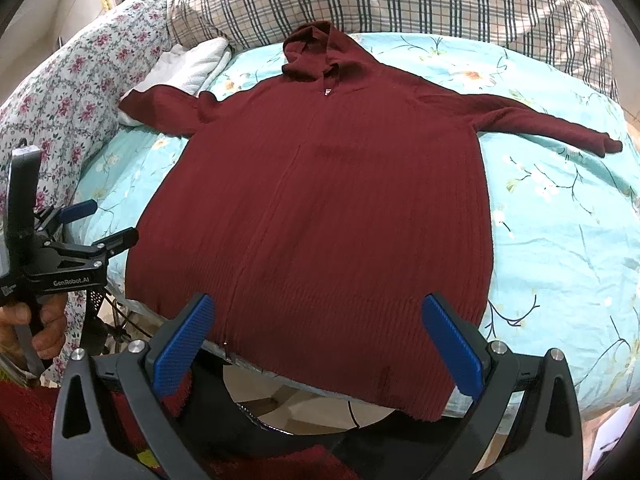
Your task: Fold large clothes
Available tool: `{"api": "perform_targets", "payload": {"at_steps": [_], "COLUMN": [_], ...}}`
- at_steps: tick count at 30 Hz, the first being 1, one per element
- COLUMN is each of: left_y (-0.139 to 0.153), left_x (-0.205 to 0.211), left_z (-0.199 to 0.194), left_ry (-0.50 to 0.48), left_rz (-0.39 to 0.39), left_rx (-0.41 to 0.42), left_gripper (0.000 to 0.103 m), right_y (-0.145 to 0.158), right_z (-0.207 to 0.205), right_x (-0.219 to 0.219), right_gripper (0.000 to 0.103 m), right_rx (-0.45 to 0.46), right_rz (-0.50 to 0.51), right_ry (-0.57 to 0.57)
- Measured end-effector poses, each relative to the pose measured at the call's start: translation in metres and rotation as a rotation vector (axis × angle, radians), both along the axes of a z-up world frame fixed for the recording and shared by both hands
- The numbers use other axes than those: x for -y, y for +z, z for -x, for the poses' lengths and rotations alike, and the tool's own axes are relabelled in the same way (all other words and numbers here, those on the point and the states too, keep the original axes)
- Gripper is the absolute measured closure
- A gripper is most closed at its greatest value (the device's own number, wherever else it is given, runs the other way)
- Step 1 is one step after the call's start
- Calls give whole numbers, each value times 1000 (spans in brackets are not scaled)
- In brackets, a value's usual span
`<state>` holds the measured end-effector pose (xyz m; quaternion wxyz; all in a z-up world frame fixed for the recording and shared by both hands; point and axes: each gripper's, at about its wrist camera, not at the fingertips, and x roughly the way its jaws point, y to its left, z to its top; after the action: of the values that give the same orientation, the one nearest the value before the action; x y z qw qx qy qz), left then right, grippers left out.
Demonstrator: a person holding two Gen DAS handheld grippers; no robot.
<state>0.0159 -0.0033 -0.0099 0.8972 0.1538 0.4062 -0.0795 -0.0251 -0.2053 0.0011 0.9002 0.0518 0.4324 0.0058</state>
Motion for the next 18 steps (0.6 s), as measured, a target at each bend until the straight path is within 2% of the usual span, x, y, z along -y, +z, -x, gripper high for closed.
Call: {"api": "perform_targets", "payload": {"at_steps": [2, 7, 11, 12, 17, 18], "left_y": [-1, -2, -4, -4, -10, -11], "left_x": [0, 0, 4, 5, 10, 12], "left_z": [-6, -26, -43, -46, -58, -59], "left_ry": [-6, 3, 17, 19, 21, 21], "left_rz": [25, 74, 60, 83, 73, 66], "left_rx": [-29, -25, -33, -39, -66, -63], "left_gripper": [0, 0, 0, 0, 1, 1], "right_y": [-1, 3, 5, 3, 15, 19], "right_z": [-2, -6, -8, -9, -11, -12], "right_x": [8, 48, 91, 101, 160, 172], "right_gripper": [0, 0, 0, 0, 0, 4], "right_rx": [-4, 54, 50, 30, 95, 112], "right_rz": [-52, -69, -103, -131, -178, -183], "right_ry": [-11, -97, -204, -235, -346, -367]}}
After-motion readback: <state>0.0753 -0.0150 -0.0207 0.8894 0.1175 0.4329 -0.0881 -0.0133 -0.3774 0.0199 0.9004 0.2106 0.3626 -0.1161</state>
